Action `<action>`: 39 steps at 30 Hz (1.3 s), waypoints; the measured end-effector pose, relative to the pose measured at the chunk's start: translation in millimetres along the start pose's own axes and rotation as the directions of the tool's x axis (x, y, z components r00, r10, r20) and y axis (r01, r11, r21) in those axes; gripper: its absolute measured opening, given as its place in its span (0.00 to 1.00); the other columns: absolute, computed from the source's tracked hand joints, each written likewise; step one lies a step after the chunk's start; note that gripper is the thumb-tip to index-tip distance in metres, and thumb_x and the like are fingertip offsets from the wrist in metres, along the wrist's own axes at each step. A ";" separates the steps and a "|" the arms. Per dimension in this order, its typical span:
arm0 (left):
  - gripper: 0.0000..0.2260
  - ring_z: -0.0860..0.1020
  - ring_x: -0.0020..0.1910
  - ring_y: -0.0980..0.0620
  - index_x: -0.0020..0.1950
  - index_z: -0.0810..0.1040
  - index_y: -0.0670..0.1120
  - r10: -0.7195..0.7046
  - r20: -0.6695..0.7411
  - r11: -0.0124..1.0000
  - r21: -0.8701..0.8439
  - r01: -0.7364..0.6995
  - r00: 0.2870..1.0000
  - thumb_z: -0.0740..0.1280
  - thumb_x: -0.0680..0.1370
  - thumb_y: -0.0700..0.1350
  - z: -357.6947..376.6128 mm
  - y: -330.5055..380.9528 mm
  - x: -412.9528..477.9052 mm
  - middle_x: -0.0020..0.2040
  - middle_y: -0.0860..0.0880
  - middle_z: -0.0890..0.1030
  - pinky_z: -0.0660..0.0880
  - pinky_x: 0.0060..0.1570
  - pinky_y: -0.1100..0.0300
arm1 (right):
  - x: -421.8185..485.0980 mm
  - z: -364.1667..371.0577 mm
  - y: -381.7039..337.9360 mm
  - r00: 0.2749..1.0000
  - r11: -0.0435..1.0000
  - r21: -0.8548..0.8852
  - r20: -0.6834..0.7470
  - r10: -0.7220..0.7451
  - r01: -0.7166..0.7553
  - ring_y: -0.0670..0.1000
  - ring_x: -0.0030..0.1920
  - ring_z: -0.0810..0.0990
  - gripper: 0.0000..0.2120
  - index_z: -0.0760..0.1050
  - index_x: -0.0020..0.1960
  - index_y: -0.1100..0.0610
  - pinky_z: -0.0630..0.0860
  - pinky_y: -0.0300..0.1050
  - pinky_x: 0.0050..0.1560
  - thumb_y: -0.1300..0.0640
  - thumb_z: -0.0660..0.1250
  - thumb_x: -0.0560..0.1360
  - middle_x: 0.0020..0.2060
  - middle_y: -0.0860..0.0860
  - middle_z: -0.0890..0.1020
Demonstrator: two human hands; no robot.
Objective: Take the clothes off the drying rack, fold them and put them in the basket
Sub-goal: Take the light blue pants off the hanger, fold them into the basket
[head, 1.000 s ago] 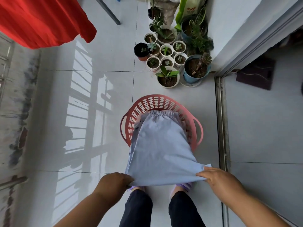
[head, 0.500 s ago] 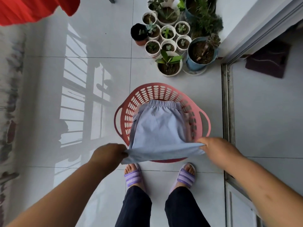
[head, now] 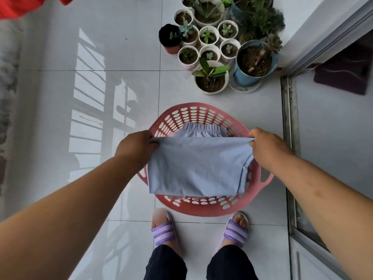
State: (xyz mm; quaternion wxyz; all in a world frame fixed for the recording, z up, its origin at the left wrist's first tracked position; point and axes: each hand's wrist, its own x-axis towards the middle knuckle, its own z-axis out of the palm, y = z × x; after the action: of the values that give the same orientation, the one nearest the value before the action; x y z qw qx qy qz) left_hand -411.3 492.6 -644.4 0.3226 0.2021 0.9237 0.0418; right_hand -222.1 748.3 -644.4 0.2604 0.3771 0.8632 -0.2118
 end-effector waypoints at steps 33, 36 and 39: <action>0.34 0.57 0.76 0.37 0.79 0.43 0.50 0.208 0.359 0.885 0.328 -0.332 0.910 0.60 0.81 0.56 105.0 -9.3 18.3 0.80 0.43 0.47 0.63 0.70 0.44 | 18.9 133.5 -16.0 0.952 0.944 -0.225 0.242 -0.185 0.241 0.58 0.78 0.38 0.33 0.39 0.79 0.49 0.47 0.59 0.76 0.41 0.51 0.82 0.78 0.54 0.36; 0.31 0.74 0.66 0.39 0.79 0.49 0.47 0.097 0.506 0.869 0.377 -0.321 0.857 0.62 0.81 0.49 122.7 -24.4 8.6 0.74 0.41 0.65 0.74 0.62 0.48 | 24.8 144.9 1.7 0.908 0.988 -0.138 0.418 -0.007 0.071 0.59 0.79 0.45 0.34 0.41 0.80 0.50 0.51 0.58 0.76 0.39 0.51 0.81 0.79 0.54 0.41; 0.30 0.78 0.61 0.41 0.78 0.51 0.46 0.082 0.515 0.871 0.379 -0.313 0.853 0.63 0.81 0.46 134.3 -25.5 4.8 0.71 0.41 0.70 0.77 0.58 0.49 | 26.8 142.0 4.4 0.974 0.974 -0.223 0.228 0.006 0.046 0.60 0.72 0.62 0.26 0.61 0.74 0.54 0.62 0.55 0.72 0.42 0.53 0.81 0.73 0.57 0.63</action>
State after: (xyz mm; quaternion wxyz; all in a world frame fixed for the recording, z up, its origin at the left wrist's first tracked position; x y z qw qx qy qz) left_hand -341.3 464.0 -758.3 0.4808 0.3714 0.7710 -0.1907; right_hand -193.1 685.7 -771.4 0.3967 0.3095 0.8499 -0.1562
